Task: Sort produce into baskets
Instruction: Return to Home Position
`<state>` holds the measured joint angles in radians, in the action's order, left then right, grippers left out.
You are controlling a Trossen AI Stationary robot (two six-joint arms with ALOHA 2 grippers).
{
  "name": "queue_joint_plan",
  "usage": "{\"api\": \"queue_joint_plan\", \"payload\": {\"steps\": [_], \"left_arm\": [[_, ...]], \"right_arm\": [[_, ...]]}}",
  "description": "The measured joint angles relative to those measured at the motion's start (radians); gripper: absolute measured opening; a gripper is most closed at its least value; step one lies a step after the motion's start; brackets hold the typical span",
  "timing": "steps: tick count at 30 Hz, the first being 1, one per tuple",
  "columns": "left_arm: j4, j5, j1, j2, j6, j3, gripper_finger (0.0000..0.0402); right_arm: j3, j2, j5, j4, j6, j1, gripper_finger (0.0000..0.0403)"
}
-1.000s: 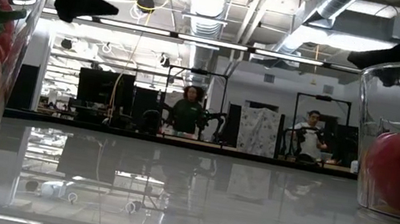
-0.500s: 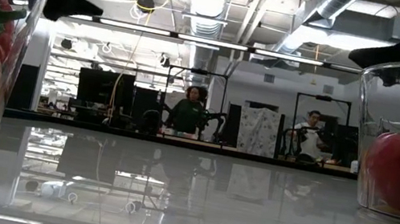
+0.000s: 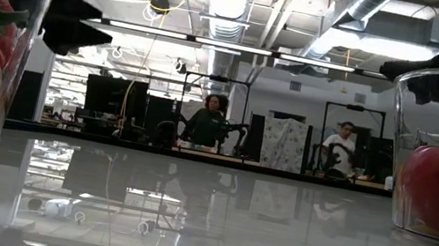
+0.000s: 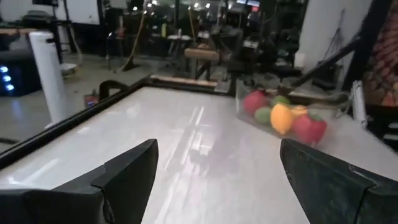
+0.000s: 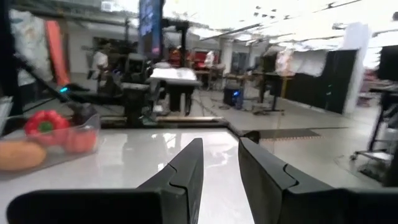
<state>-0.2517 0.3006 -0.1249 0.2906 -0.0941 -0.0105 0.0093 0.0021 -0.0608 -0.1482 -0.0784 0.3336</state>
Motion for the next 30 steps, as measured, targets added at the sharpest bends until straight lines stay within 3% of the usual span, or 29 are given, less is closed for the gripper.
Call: {"api": "queue_joint_plan", "payload": {"steps": [4,9,19,30], "left_arm": [[0.049,-0.039,0.0,-0.014,-0.02,-0.002,0.0325],[0.104,-0.064,0.0,-0.054,-0.021,-0.002,0.0325],[0.142,0.155,0.0,-0.062,0.005,-0.002,0.0325],[0.183,0.17,0.0,-0.062,0.003,-0.002,0.0325]], "right_arm": [[0.015,0.001,-0.044,0.027,0.0,0.0,0.0128],[0.026,0.001,-0.026,0.033,0.001,0.003,0.0128],[0.026,0.001,-0.013,0.108,0.0,0.003,0.0128],[0.029,0.0,-0.013,0.191,0.112,0.003,0.0128]]}}
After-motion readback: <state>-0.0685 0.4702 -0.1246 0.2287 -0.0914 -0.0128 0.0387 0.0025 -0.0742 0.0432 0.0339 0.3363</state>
